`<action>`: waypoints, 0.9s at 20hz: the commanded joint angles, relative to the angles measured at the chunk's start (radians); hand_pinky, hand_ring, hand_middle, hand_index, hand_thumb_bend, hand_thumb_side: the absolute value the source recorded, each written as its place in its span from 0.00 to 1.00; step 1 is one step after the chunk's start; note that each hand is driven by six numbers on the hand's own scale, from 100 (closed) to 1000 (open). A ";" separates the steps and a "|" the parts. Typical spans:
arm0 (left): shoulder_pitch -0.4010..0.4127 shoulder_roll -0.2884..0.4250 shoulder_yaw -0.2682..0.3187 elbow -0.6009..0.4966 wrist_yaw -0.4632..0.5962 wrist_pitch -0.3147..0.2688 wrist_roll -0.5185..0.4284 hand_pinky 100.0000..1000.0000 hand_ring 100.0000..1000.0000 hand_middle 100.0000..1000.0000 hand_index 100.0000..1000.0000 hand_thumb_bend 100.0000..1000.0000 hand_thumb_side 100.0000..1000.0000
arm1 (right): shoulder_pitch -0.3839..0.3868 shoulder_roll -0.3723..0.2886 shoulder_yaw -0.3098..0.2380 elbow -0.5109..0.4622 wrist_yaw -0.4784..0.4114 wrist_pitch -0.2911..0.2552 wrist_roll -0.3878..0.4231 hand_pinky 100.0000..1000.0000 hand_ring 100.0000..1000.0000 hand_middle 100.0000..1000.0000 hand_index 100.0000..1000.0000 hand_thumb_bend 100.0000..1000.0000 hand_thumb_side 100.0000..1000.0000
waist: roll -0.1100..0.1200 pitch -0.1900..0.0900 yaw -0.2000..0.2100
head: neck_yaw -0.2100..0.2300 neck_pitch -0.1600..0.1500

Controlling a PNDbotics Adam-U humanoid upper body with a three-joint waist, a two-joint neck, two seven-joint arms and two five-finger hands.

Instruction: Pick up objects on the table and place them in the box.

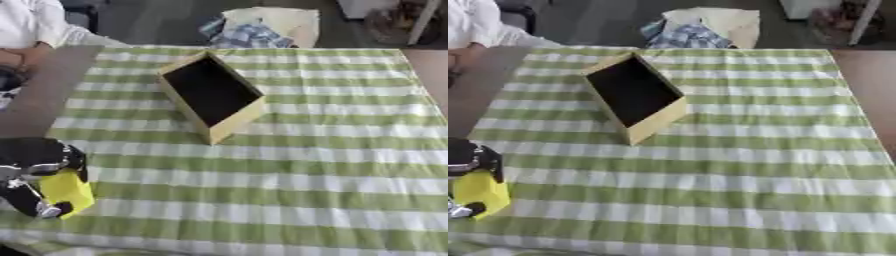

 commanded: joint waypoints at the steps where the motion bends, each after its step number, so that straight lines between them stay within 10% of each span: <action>1: -0.023 0.037 0.027 -0.030 0.021 0.011 -0.008 0.18 0.41 0.55 0.61 0.16 0.09 | -0.006 -0.021 -0.012 -0.015 -0.003 0.003 -0.003 0.60 0.66 0.68 0.77 0.00 0.82 | 0.002 -0.013 0.000 | -0.002 0.006; 12: -0.218 0.046 0.050 -0.114 0.102 0.029 -0.032 0.12 0.38 0.55 0.61 0.27 0.05 | -0.007 -0.031 -0.007 -0.015 -0.005 -0.002 0.001 0.60 0.66 0.68 0.77 0.00 0.82 | 0.010 -0.016 -0.005 | 0.007 0.006; 13: -0.246 0.040 0.047 -0.115 0.110 0.029 -0.035 0.11 0.38 0.54 0.60 0.07 0.20 | -0.007 -0.032 -0.007 -0.015 -0.005 -0.002 0.001 0.60 0.66 0.68 0.77 0.00 0.82 | 0.011 -0.016 -0.007 | 0.008 0.006; 14: -0.280 0.029 0.043 -0.115 0.118 0.027 -0.039 0.11 0.38 0.54 0.60 0.28 0.04 | -0.008 -0.032 -0.006 -0.015 -0.005 -0.003 0.002 0.60 0.66 0.68 0.77 0.00 0.82 | 0.012 -0.015 -0.009 | 0.010 0.006; 18: -0.398 -0.021 0.016 -0.088 0.144 0.019 -0.069 0.09 0.37 0.53 0.60 0.28 0.03 | -0.010 -0.032 -0.006 -0.015 -0.008 -0.004 0.004 0.60 0.66 0.68 0.77 0.00 0.82 | 0.016 -0.013 -0.016 | 0.020 0.006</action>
